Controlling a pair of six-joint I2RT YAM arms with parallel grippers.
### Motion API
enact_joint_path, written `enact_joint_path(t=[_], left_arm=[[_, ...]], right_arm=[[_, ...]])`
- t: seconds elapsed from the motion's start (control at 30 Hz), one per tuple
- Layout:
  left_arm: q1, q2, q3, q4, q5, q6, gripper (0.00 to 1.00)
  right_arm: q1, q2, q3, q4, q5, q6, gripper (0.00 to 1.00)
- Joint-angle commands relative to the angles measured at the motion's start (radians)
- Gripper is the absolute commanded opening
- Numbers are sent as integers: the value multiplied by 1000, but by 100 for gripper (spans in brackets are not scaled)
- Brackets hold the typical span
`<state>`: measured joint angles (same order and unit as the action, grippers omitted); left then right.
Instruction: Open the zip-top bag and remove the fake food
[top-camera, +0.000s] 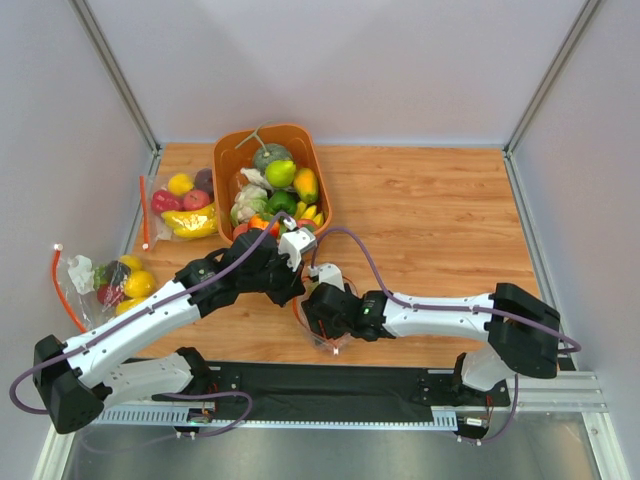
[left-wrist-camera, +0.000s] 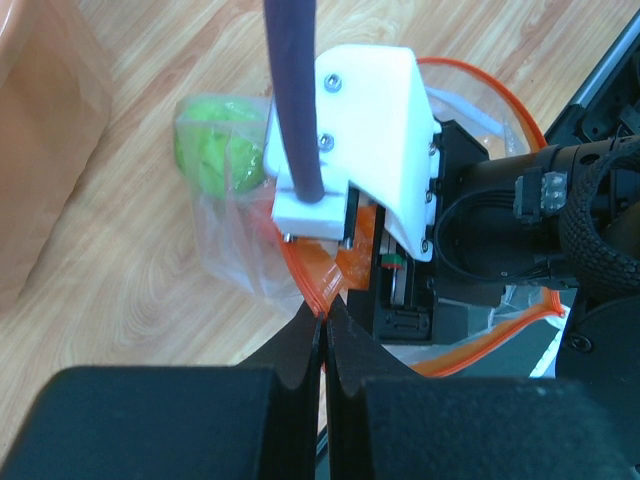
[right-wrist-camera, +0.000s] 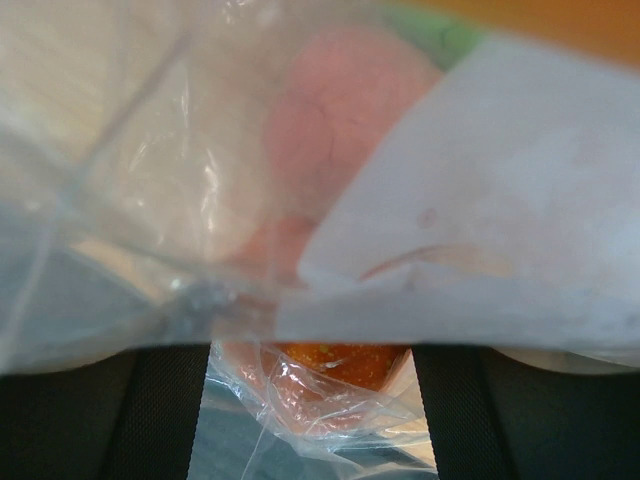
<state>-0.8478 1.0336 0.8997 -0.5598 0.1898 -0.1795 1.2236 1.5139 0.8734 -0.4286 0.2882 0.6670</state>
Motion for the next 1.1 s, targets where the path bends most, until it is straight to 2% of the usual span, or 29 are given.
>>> enact_joint_path(t=[0.0,0.3,0.6,0.73,0.77,0.83,0.87,0.97,1.07], left_arm=[[0,-23,4,29,-6,6,0],[1,-10,4,28,-10,8,0],[0,20,10,23,3,9,0],[1,26,8,21,3,8,0],[1,26,8,23,3,8,0],[1,29,10,21,4,6,0],[1,29,8,21,3,8,0],[0,31,8,21,5,6,0],[0,32,8,21,5,8,0]], right_arm=[[-6,-32,6,-107,161,26,0],[-88,-129,9,-128,316,-35,0],[-125,-139,-28,34,221,-87,2],[-127,-152,-28,108,157,-107,11],[-125,-155,-27,119,152,-112,22],[-124,-149,-22,139,151,-122,35],[-125,-143,-21,143,149,-127,48],[-125,-103,-10,159,144,-133,62],[-125,-54,-4,178,140,-132,70]])
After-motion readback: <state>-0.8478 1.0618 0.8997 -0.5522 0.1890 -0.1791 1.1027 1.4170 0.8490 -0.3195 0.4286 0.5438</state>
